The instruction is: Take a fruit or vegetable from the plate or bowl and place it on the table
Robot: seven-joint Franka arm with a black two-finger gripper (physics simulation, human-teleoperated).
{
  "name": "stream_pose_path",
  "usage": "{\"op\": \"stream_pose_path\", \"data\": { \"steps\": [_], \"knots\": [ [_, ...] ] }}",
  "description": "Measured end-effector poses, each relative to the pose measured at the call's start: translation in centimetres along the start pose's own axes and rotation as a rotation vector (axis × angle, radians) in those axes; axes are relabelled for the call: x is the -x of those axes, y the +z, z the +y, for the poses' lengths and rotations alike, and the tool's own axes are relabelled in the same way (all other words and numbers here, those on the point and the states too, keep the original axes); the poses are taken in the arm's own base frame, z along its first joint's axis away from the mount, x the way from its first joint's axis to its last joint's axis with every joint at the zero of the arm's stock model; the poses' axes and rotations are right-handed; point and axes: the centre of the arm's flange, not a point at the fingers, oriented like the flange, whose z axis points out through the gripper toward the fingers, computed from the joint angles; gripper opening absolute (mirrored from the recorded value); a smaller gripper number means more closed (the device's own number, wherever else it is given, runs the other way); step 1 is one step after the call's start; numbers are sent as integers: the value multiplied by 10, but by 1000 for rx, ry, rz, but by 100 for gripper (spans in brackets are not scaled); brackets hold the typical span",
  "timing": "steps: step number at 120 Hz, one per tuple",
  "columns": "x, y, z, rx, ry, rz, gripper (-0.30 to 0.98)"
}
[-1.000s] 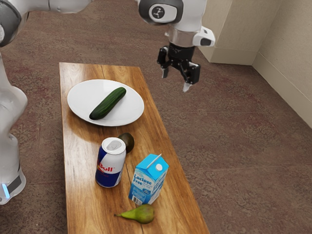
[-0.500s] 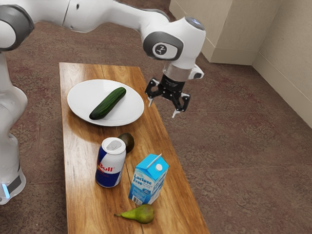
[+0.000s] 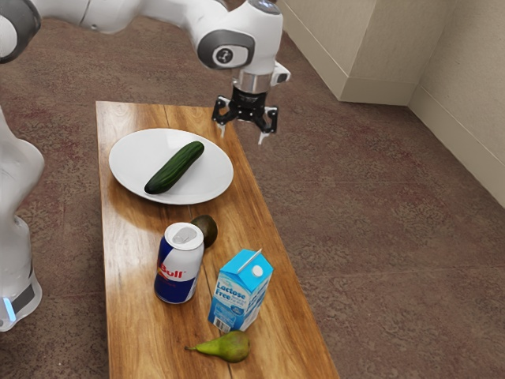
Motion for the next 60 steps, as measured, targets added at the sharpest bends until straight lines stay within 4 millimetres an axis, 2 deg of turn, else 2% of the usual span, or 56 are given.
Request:
{"op": "stream_pose_path", "data": {
  "steps": [24, 33, 45, 53, 60],
  "knots": [
    [-51, 20, -7, 32, -43, 46, 69],
    [-62, -2, 5, 92, -37, 71, 69],
    [-46, -41, 33, 178, 20, 65, 69],
    [-45, -48, 36, 199, 36, 40, 68],
    [-63, -49, 31, 197, 22, 46, 68]
  ]
}}
